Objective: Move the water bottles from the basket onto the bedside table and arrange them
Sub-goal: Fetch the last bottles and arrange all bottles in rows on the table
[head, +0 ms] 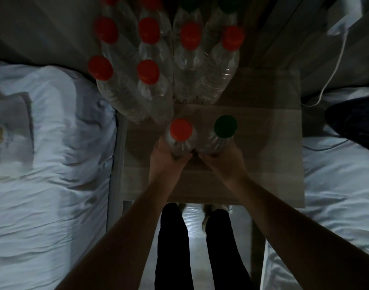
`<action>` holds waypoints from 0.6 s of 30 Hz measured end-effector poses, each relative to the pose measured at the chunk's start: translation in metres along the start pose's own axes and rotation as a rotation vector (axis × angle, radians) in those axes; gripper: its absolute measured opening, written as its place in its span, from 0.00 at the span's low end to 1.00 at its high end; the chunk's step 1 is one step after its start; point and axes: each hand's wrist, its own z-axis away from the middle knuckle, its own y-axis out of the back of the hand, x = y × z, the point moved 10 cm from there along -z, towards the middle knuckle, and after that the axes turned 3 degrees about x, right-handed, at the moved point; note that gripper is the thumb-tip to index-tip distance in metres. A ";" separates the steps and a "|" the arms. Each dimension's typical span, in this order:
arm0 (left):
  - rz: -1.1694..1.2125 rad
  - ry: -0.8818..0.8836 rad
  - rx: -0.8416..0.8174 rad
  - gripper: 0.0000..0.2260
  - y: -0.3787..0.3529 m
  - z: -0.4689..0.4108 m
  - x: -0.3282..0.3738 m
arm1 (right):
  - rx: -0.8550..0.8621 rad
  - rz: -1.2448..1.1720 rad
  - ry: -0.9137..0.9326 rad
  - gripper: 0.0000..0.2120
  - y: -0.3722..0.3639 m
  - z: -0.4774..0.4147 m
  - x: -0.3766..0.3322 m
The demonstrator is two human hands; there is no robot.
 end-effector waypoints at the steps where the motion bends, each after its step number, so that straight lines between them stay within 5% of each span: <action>1: 0.003 0.005 0.011 0.27 -0.001 -0.002 -0.001 | -0.001 0.027 0.009 0.24 -0.002 -0.002 0.002; 12: -0.188 0.014 0.056 0.23 -0.014 -0.028 0.038 | 0.049 -0.001 0.017 0.24 0.016 -0.026 -0.028; 18: -0.324 0.059 0.024 0.22 -0.013 -0.029 0.018 | -0.053 0.263 0.035 0.27 0.009 -0.031 -0.022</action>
